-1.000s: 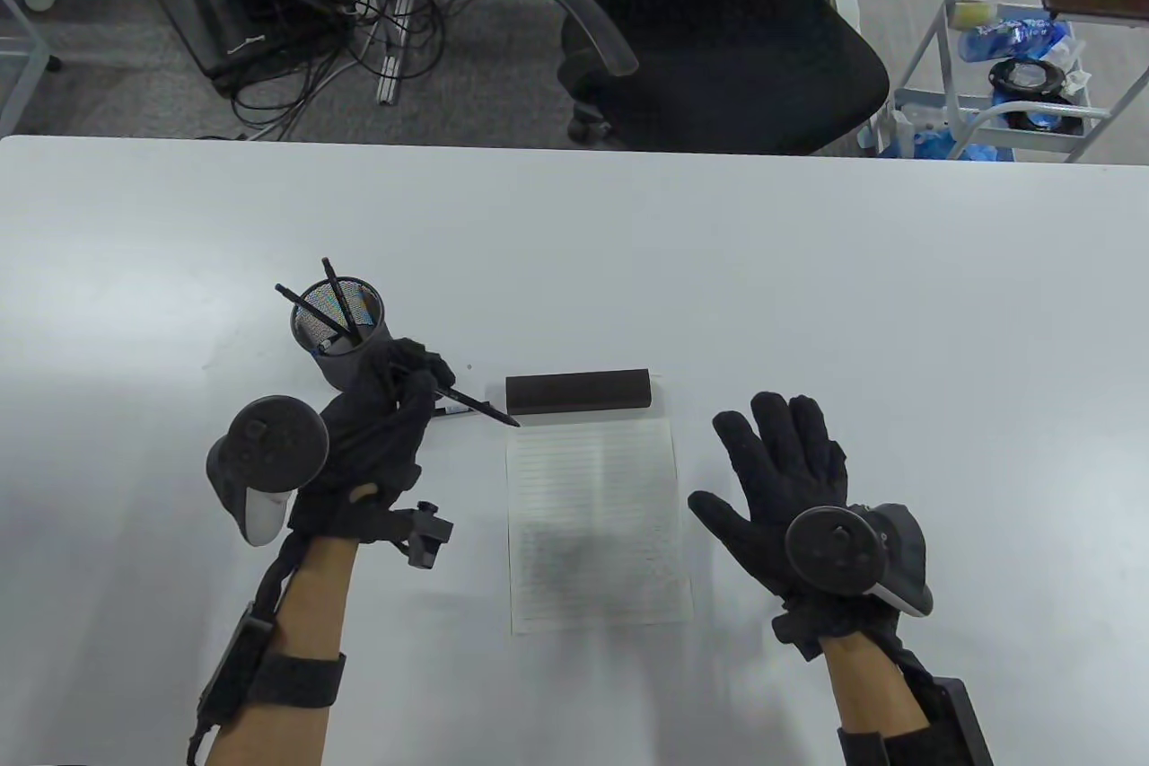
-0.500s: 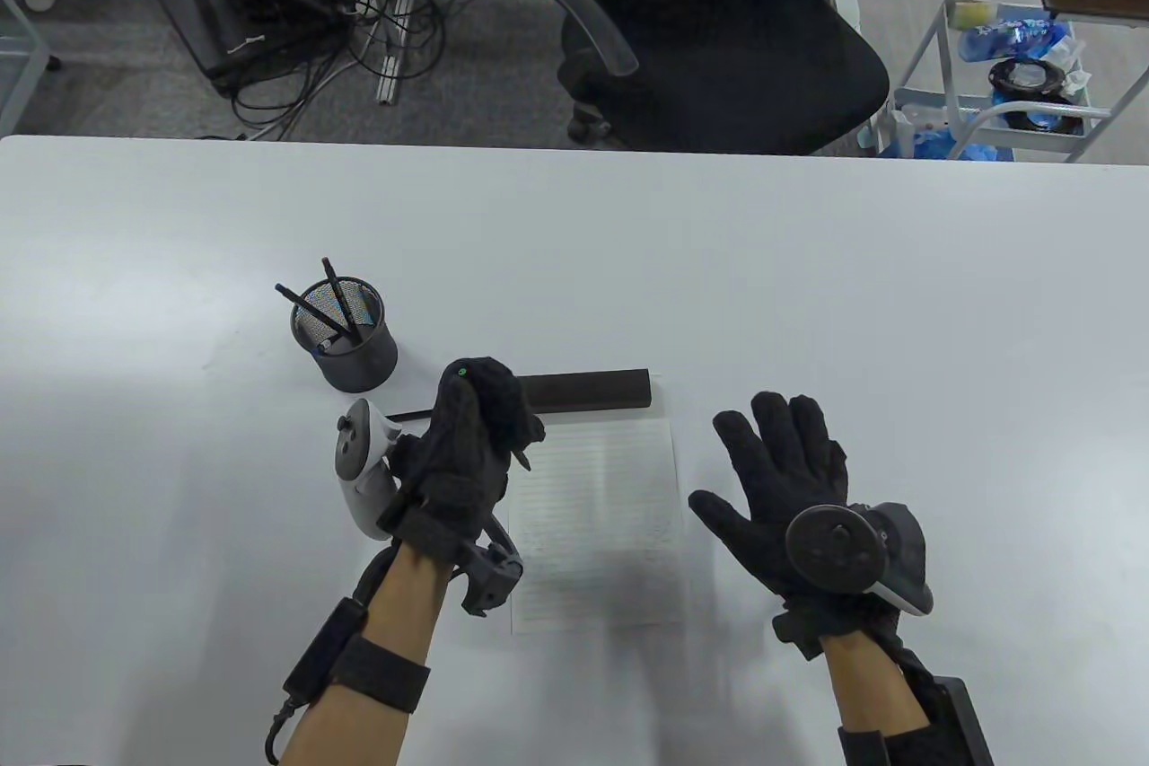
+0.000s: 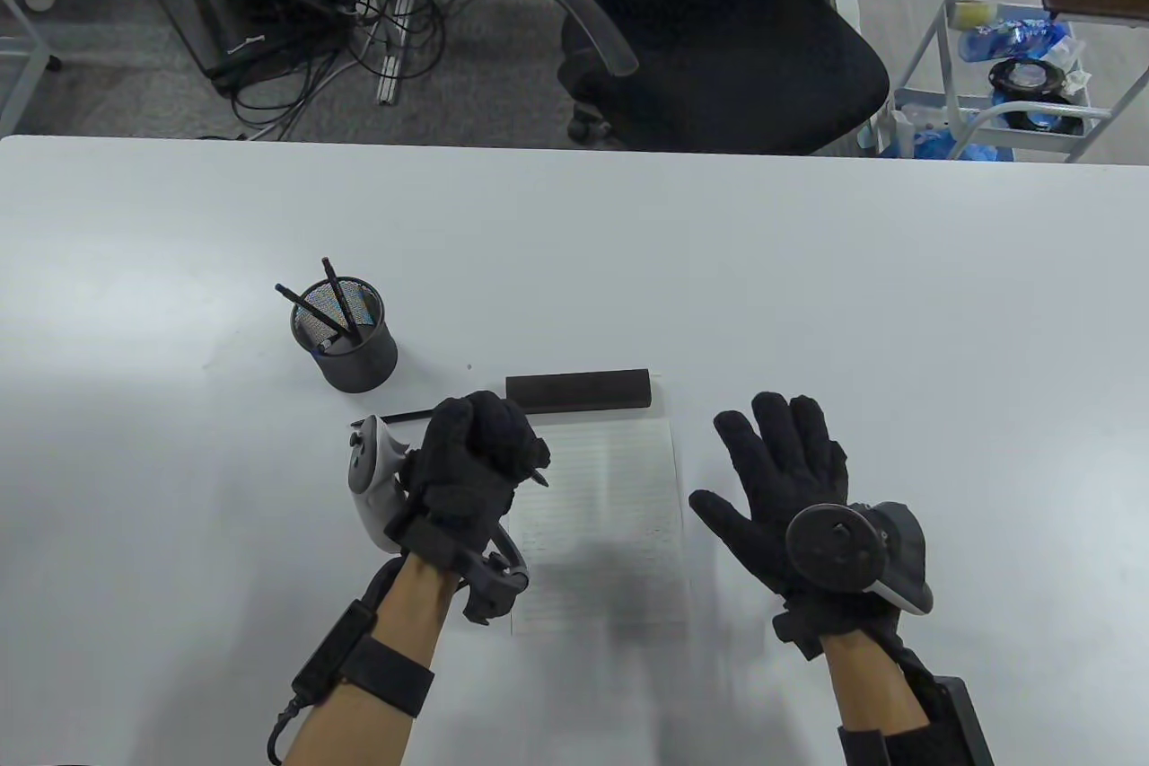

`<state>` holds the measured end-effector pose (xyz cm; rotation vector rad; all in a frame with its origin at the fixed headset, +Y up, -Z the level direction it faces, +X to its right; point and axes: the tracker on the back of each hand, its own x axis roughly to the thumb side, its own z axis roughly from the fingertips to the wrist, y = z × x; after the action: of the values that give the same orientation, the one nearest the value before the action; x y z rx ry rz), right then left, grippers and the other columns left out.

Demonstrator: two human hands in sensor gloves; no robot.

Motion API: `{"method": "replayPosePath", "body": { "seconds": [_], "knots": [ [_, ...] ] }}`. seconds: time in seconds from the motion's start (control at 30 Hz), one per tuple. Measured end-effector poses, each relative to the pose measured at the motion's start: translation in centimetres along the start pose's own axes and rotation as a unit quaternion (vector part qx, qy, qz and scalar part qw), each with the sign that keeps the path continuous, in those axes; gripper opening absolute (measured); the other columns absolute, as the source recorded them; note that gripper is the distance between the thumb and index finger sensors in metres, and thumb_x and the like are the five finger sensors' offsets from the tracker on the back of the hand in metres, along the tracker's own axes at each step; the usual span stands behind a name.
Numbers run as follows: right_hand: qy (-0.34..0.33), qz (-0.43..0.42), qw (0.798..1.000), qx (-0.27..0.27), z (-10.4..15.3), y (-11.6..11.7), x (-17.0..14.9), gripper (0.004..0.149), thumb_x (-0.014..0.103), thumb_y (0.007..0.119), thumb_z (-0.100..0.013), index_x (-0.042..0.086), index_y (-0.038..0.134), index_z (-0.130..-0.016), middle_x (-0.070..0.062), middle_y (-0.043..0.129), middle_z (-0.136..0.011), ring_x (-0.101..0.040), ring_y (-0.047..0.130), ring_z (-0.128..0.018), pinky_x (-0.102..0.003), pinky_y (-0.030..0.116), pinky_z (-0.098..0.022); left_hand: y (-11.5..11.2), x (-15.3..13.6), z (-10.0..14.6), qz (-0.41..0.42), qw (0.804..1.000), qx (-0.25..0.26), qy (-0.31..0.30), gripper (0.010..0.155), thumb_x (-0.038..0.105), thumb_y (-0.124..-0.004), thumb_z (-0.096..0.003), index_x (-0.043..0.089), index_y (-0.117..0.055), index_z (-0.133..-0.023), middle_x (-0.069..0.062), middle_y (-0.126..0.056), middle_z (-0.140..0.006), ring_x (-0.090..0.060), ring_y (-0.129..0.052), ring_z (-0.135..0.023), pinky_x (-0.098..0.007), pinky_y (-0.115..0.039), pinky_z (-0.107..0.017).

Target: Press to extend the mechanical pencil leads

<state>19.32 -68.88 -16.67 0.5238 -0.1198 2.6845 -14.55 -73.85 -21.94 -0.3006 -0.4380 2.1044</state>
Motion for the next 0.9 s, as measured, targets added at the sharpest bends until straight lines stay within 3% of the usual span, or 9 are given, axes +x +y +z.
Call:
{"method": "replayPosePath", "body": {
  "seconds": [0.13, 0.27, 0.53, 0.73, 0.9],
  "knots": [
    [-0.001, 0.0, 1.0, 0.0, 0.0, 0.0, 0.0, 0.08, 0.063, 0.057, -0.056, 0.021, 0.037, -0.121, -0.034, 0.033, -0.123, -0.065, 0.02, -0.105, -0.084, 0.036, -0.063, 0.1, -0.3, 0.1, -0.01, 1.0, -0.003, 0.004, 0.049, 0.073, -0.047, -0.058, 0.035, -0.077, -0.067, 0.011, -0.083, -0.065, -0.015, -0.083, -0.052, -0.046, -0.069, -0.068],
    [-0.001, 0.001, 1.0, 0.0, 0.0, 0.0, 0.0, 0.08, 0.063, 0.056, -0.056, 0.021, 0.037, -0.121, -0.034, 0.032, -0.123, -0.065, 0.02, -0.105, -0.084, 0.037, -0.063, -0.1, -0.4, 0.1, -0.016, 1.0, 0.004, 0.009, 0.043, 0.066, -0.048, -0.0597, 0.035, -0.078, -0.062, 0.011, -0.085, -0.059, -0.016, -0.085, -0.047, -0.047, -0.072, -0.064],
    [-0.002, 0.0, 1.0, 0.002, 0.0, 0.1, 0.1, 0.08, 0.063, 0.056, -0.056, 0.021, 0.037, -0.121, -0.034, 0.032, -0.123, -0.065, 0.02, -0.105, -0.084, 0.037, -0.063, 0.0, -0.9, 0.3, -0.014, 1.0, 0.0, 0.012, 0.048, 0.072, -0.047, -0.0583, 0.035, -0.077, -0.066, 0.011, -0.084, -0.062, -0.014, -0.084, -0.049, -0.045, -0.072, -0.065],
    [-0.002, 0.0, 1.0, 0.001, 0.0, 0.1, 0.1, 0.08, 0.063, 0.057, -0.056, 0.021, 0.037, -0.121, -0.034, 0.032, -0.123, -0.065, 0.02, -0.105, -0.084, 0.036, -0.063, 0.0, -0.9, 0.5, -0.012, 1.0, 0.015, 0.015, 0.042, 0.064, -0.048, -0.0603, 0.035, -0.077, -0.068, 0.011, -0.084, -0.061, -0.014, -0.085, -0.048, -0.046, -0.073, -0.065],
    [-0.002, 0.0, 1.0, 0.0, 0.0, 0.1, 0.1, 0.08, 0.063, 0.057, -0.056, 0.021, 0.037, -0.121, -0.034, 0.032, -0.123, -0.065, 0.02, -0.105, -0.084, 0.037, -0.063, 0.0, -1.2, 0.6, -0.019, 1.0, 0.015, 0.018, 0.048, 0.07, -0.046, -0.0585, 0.036, -0.076, -0.071, 0.012, -0.083, -0.065, -0.013, -0.084, -0.05, -0.044, -0.072, -0.066]
  ]
}}
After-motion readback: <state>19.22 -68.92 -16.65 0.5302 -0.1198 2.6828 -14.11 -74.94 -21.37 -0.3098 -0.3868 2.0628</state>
